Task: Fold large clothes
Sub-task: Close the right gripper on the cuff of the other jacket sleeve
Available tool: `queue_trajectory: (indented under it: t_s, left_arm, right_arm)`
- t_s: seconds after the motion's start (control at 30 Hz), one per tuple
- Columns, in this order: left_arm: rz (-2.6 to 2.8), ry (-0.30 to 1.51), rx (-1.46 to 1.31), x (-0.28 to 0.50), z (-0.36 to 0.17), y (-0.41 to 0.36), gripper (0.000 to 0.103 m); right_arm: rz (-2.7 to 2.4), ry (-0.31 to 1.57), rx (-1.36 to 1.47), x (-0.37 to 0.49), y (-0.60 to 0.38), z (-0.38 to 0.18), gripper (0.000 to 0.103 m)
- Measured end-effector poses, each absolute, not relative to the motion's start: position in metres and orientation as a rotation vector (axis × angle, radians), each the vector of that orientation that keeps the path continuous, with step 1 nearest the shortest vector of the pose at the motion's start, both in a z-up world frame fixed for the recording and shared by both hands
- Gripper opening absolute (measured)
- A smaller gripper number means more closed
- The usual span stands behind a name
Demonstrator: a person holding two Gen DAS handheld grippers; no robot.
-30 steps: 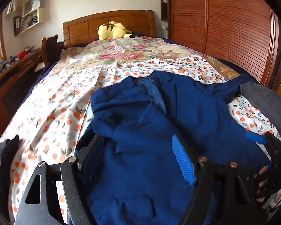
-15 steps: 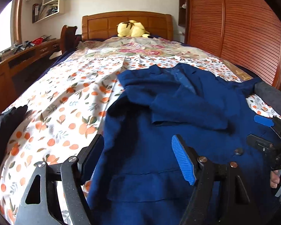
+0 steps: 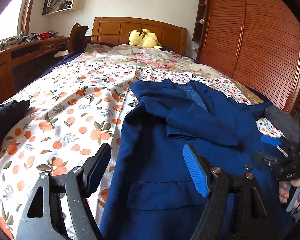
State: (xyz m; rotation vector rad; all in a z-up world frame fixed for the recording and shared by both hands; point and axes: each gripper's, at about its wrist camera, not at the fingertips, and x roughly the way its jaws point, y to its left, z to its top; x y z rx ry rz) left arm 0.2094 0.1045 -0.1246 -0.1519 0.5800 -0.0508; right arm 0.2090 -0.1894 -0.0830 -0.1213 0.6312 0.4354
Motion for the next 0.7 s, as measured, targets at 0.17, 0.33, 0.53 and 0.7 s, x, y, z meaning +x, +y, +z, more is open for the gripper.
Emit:
queue_trajectory:
  t_s: [0.17,0.33,0.53,0.7]
  left_arm:
    - [-0.054,0.569,-0.148,0.196,-0.118,0.121,0.076]
    - [-0.035,0.546,-0.174,0.184,-0.111,0.146,0.076]
    - [-0.017,0.55,-0.168,0.176,-0.113,0.168,0.076]
    - [-0.022,0.568,-0.174,0.172,-0.117,0.179,0.076]
  right_arm:
    - [0.489,0.635,-0.184,0.216,-0.155,-0.059,0.096]
    - [0.59,0.67,-0.255,0.234,-0.107,-0.054,0.075]
    - [0.631,0.799,-0.358,0.276,-0.057,-0.08,0.061]
    - [0.557,0.826,-0.47,0.305,-0.032,-0.094,0.061]
